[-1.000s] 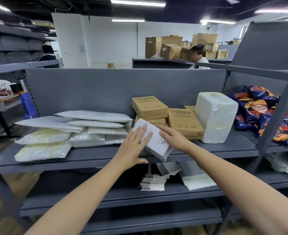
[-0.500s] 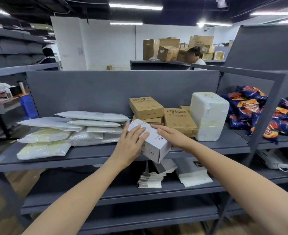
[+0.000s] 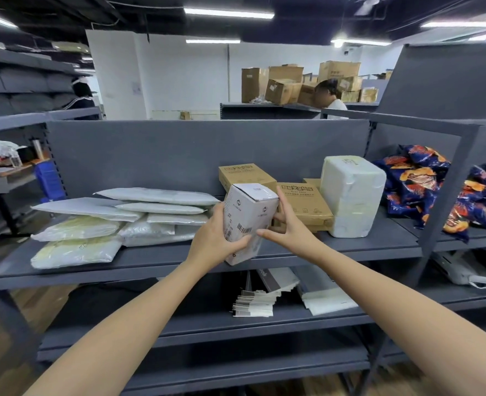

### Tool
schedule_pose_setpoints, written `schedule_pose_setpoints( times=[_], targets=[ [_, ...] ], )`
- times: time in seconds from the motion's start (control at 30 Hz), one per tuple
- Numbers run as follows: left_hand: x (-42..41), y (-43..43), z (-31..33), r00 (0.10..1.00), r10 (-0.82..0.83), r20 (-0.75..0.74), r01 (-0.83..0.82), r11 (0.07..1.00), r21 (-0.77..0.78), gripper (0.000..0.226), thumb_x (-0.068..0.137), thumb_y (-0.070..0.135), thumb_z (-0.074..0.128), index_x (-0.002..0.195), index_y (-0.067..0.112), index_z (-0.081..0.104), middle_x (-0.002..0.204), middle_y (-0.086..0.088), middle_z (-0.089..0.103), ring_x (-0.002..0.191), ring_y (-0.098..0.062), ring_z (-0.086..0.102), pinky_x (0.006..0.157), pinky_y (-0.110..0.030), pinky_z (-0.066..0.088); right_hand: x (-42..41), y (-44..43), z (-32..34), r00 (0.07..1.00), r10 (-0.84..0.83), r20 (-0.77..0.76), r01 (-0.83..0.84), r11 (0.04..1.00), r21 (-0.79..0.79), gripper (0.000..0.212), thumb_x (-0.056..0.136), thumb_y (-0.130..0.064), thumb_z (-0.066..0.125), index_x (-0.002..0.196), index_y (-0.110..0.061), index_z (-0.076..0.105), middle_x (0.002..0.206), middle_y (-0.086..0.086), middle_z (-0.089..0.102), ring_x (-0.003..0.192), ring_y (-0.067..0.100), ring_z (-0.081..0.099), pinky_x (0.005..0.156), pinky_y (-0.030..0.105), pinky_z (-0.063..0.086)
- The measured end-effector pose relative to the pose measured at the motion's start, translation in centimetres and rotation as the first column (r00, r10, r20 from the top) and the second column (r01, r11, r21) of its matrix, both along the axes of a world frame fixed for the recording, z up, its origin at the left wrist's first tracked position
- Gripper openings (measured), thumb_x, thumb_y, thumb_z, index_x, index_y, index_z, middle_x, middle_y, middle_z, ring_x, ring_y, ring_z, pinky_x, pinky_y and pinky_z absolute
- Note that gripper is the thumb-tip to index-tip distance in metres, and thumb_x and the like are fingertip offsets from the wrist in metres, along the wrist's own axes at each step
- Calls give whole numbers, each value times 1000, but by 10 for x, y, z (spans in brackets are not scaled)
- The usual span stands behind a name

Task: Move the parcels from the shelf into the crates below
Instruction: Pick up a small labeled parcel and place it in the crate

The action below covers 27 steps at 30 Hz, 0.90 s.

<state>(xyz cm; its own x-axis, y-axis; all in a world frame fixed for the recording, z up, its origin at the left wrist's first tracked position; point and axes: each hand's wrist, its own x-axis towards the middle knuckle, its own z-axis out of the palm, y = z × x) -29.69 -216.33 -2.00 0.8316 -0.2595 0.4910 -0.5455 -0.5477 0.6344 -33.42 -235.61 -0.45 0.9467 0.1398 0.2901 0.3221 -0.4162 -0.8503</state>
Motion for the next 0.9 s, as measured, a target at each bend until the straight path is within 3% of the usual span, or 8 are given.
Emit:
schedule_pose_setpoints(
  times=[0.13, 0.2, 0.3, 0.43, 0.53, 0.63, 0.77, 0.9],
  targets=[
    [-5, -2, 4, 961, -170, -217, 123, 970, -211, 67, 79, 37, 73, 134, 31, 37, 124, 11, 58, 107, -6, 58, 89, -34, 53, 2, -2, 0, 1000, -14, 7, 13, 998, 66, 99, 84, -22, 69, 144, -46, -6, 147, -4, 40, 129, 9, 46, 104, 37, 44],
    [-6, 0, 5, 938, -228, -261, 171, 959, -225, 60, 82, 32, 72, 132, 34, 39, 125, 10, 59, 106, -2, 59, 84, -27, 53, 2, -3, 0, 1000, -7, 14, 7, 999, 49, 98, 81, -24, 73, 140, -52, -1, 146, -11, 38, 131, 10, 43, 105, 38, 43],
    [-6, 7, 7, 936, -233, -263, 228, 972, -50, 61, 79, 34, 72, 125, 49, 35, 116, 15, 60, 105, -8, 60, 88, -34, 53, 1, -6, 3, 997, -8, 79, 20, 988, -150, 100, 76, -24, 78, 146, -43, 10, 141, -19, 34, 130, 5, 37, 109, 35, 37],
    [-4, 12, 13, 971, -141, -191, 196, 930, 310, 77, 76, 38, 70, 140, 43, 27, 111, 5, 60, 95, -16, 58, 84, -40, 51, 1, -12, 3, 985, 15, 171, 66, 886, -458, 95, 77, -32, 76, 141, -53, 10, 157, 4, 18, 146, 15, 12, 117, 41, 21],
    [-4, 12, 12, 980, -117, -162, 180, 869, 462, 89, 75, 43, 70, 147, 38, 18, 111, 3, 57, 93, -17, 54, 80, -35, 49, -2, -12, 5, 984, 90, 155, 11, 834, -551, 91, 79, -26, 75, 147, -41, 15, 150, 0, 32, 137, 13, 29, 107, 23, 26],
    [-4, 12, 7, 981, -149, -125, 193, 814, 547, 90, 74, 45, 70, 148, 37, 19, 104, 5, 57, 87, -14, 50, 67, -29, 41, -4, -11, 0, 994, 86, 74, -15, 745, -667, 77, 83, -28, 71, 145, -37, 28, 138, 5, 37, 126, 18, 37, 98, 19, 27],
    [-3, 16, 2, 983, -138, -119, 179, 851, 493, 95, 74, 50, 71, 150, 30, 17, 140, 5, 45, 120, -15, 46, 94, -32, 42, -5, -14, -12, 997, 41, 70, 13, 776, -631, 73, 85, -28, 68, 146, -33, 29, 134, 7, 36, 124, 19, 37, 99, 17, 25],
    [-1, 35, -5, 991, -113, -69, 131, 901, 413, 106, 69, 53, 76, 151, 26, 14, 146, 3, 38, 131, -15, 37, 107, -37, 37, -9, -22, -22, 997, -18, 72, 54, 836, -546, 72, 87, -30, 65, 148, -30, 27, 135, 9, 36, 124, 19, 38, 109, 28, 32]
  ],
)
